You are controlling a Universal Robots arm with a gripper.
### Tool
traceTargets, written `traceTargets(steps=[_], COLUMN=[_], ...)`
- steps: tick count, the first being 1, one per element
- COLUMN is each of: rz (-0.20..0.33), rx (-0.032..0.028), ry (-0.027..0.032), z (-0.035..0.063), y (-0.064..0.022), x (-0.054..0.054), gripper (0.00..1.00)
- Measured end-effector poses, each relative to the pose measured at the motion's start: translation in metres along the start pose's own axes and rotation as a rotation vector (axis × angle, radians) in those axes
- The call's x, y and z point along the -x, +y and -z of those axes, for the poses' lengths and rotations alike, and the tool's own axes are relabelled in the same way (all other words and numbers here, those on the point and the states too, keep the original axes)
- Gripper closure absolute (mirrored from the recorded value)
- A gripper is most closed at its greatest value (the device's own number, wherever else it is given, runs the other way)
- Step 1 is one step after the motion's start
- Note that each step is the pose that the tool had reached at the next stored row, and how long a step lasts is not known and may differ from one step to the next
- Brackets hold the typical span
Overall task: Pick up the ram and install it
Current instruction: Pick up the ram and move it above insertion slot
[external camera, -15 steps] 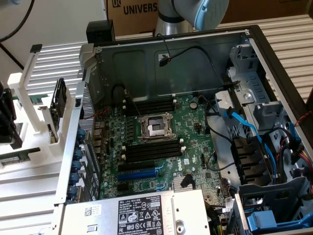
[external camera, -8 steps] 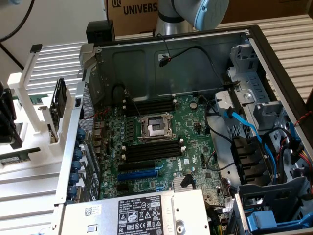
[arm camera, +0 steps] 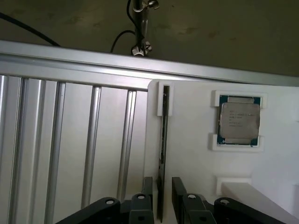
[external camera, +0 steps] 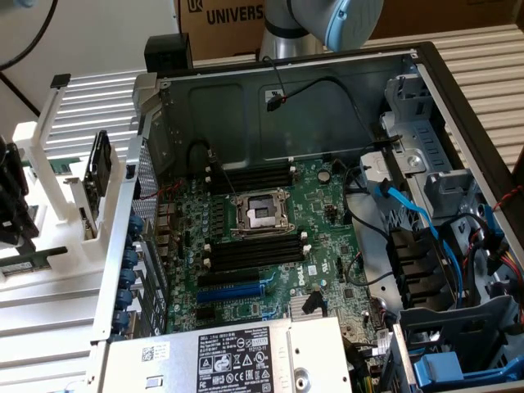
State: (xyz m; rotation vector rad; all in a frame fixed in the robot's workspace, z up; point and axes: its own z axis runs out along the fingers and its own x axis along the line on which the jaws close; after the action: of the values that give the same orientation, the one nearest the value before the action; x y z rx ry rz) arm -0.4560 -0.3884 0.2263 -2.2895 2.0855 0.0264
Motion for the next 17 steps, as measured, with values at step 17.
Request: traceTargets(steps=[17], rz=[-0.002], rx=[0.0388], ry=[-0.0038], z=[-0.0163], y=[0.0021], x=[0.001], gripper=[0.69])
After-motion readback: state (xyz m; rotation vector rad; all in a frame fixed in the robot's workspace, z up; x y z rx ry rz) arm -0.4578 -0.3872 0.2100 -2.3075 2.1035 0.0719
